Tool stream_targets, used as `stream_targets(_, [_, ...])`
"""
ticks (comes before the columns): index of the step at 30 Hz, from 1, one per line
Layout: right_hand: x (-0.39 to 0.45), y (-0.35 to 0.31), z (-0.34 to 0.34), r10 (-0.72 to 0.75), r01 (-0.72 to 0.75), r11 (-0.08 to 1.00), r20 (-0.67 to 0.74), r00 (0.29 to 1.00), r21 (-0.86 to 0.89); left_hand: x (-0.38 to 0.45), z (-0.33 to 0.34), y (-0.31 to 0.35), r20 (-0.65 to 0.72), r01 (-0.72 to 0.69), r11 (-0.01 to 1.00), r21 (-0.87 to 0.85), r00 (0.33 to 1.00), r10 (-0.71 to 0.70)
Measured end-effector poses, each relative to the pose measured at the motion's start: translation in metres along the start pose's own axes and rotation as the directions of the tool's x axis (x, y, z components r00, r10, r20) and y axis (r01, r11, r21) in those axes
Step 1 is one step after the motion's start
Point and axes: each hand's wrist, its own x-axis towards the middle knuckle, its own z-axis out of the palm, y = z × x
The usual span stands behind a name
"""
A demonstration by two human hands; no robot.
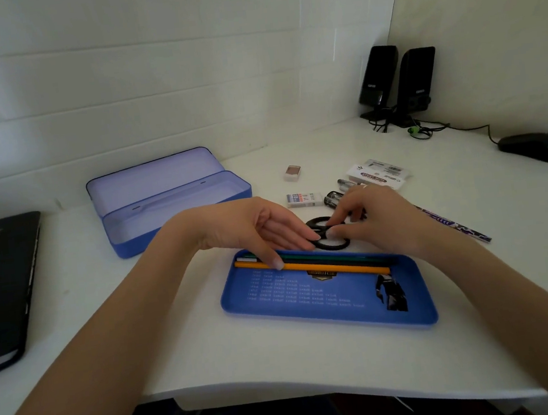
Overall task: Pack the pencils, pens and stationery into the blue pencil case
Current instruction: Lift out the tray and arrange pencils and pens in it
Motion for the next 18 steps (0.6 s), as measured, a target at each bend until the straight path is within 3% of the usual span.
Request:
stream_targets(4, [-0.001,0.005,-0.009,0.038,-0.031,0.994,-0.060,0.997,0.106,-0.001,0.001,0.001,-0.003,-0.018,1.000,0.024,1.000,0.018])
stream_targets(6, [0.001,0.018,-0.017,0.116,-0.107,0.993,-0.193,0.974,0.058,-0.002,0.002,0.001,-0.014,-0.022,0.999,0.027,1.000,0.023])
stream_targets(9, [0.003,0.045,-0.028,0.269,-0.308,0.951,-0.392,0.880,-0.039,-0.001,0.003,0.002,-0.046,-0.035,0.999,0.027,0.998,0.036])
stream_targets(13, [0.006,0.068,-0.027,0.437,-0.494,0.868,-0.387,0.812,-0.057,-0.002,0.004,0.001,-0.106,-0.041,0.998,0.054,0.993,0.046])
stream_targets(18, [0.005,0.067,-0.029,0.454,-0.494,0.869,-0.348,0.820,-0.034,-0.005,0.001,-0.002,-0.209,-0.026,0.990,0.135,0.976,0.055])
